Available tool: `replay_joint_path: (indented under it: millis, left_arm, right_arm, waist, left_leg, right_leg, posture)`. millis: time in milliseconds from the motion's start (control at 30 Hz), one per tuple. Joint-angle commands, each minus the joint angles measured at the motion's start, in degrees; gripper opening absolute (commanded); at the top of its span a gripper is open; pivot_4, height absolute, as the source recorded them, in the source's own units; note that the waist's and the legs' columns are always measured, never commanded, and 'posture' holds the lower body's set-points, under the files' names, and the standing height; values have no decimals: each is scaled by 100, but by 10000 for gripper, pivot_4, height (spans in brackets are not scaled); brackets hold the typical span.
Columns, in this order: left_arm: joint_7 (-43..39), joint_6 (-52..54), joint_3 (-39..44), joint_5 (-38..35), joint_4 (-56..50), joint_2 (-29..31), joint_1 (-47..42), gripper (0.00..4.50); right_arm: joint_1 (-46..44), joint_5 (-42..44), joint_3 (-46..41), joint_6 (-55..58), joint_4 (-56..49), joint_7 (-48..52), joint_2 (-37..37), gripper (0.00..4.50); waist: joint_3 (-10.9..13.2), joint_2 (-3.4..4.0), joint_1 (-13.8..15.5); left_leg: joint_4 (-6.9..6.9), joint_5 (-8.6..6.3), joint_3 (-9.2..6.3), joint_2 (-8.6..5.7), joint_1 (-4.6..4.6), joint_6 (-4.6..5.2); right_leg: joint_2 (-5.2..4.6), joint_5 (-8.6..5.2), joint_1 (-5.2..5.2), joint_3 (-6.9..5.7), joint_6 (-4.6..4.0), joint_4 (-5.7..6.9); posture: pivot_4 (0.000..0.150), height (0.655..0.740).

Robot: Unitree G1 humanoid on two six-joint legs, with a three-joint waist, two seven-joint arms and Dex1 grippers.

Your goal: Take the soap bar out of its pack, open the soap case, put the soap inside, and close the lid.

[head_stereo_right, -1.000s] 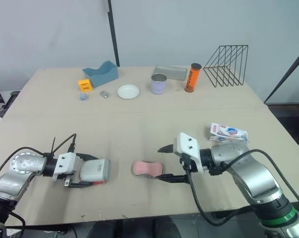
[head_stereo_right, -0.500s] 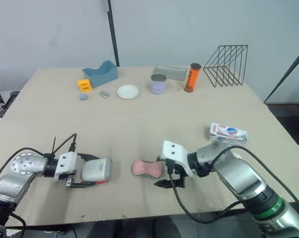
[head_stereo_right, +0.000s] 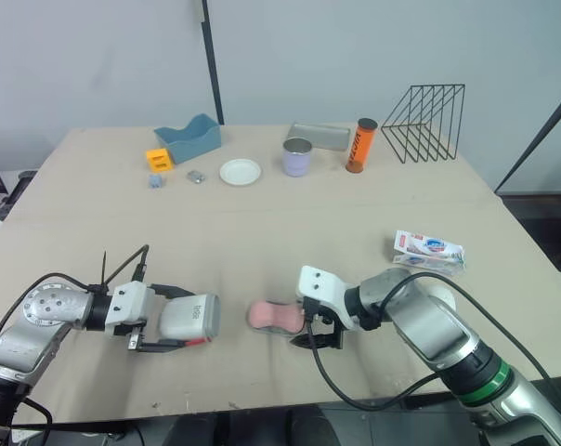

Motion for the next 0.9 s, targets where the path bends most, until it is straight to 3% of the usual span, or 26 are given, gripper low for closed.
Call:
replay_joint_path:
  millis: [33, 367, 467, 733, 900]
  left_arm:
    - [37, 26, 78, -80, -181, 11, -50, 35259]
    - [60, 60, 101, -79, -210, 25, -76, 35259]
    - [68, 82, 105, -86, -230, 38, -65, 35259]
    - [106, 104, 93, -65, -257, 42, -57, 35259]
    - [113, 114, 93, -58, -267, 49, -64, 35259]
  right_arm:
    - [-143, -146, 34, -37, 28, -39, 40, 45000]
    - [-155, -287, 147, -14, 119, -5, 121, 45000]
    - [-100, -403, 245, -157, 99, 68, 50, 37116]
    - [-56, -480, 233, -148, 138, 116, 85, 1426]
    - [-54, -496, 194, -246, 104, 184, 48, 514]
  waist:
    - [0, 0, 0]
    - [-1, -1, 0]
    - [-1, -2, 0]
    - [-2, -3, 1]
    - [-3, -4, 0]
  left_leg:
    - [0, 0, 0, 0, 0, 0]
    - [0, 0, 0, 2, 1, 0]
    - [0, 0, 0, 2, 2, 0]
    - [0, -1, -1, 2, 2, -1]
    - [0, -1, -1, 2, 2, -1]
  right_leg:
    - [0, 0, 0, 0, 0, 0]
    - [2, 0, 0, 0, 1, 0]
    - [1, 0, 0, -1, 0, 0]
    - [2, -2, 1, -1, 0, 0]
    - [1, -1, 1, -2, 0, 0]
  posture:
    - [1500, 7393]
    - [1500, 7393]
    - [1500, 7393]
    - [1500, 7393]
    - [1500, 7393]
